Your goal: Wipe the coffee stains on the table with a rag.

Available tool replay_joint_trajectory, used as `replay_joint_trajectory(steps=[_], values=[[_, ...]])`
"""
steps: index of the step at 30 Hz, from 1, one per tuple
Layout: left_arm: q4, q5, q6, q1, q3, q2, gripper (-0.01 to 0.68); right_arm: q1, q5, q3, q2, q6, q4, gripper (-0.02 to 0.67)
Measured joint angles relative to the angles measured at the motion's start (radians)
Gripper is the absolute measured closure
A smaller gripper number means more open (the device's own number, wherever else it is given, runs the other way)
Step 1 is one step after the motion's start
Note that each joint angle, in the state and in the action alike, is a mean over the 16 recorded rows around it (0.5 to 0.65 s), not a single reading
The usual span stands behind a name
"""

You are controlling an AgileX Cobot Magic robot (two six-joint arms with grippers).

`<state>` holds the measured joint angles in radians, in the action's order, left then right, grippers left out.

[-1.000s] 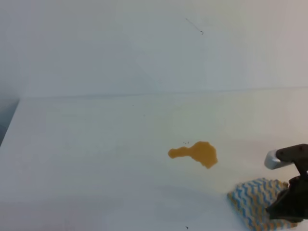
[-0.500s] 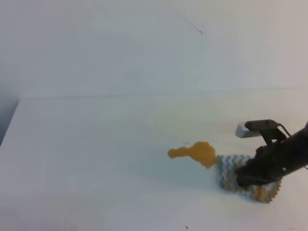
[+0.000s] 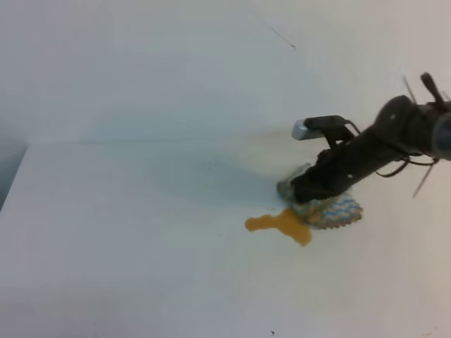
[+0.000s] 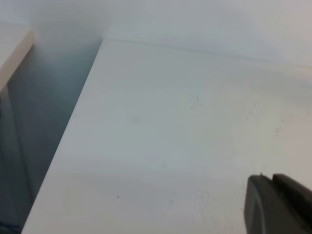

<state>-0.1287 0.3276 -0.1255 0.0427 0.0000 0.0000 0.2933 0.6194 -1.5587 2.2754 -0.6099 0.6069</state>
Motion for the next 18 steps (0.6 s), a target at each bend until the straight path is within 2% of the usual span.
replay_joint_trajectory(steps=[9, 14, 18], values=[[0.000, 0.000, 0.000, 0.000, 0.000, 0.000, 0.674, 0.201, 0.142, -0.289, 0.135, 0.117, -0.202, 0.648], [0.000, 0.000, -0.001, 0.000, 0.000, 0.000, 0.674, 0.282, 0.219, -0.345, 0.154, 0.164, -0.295, 0.648], [0.000, 0.000, -0.002, 0.000, 0.000, 0.000, 0.674, 0.292, 0.303, -0.357, 0.153, 0.205, -0.348, 0.648]])
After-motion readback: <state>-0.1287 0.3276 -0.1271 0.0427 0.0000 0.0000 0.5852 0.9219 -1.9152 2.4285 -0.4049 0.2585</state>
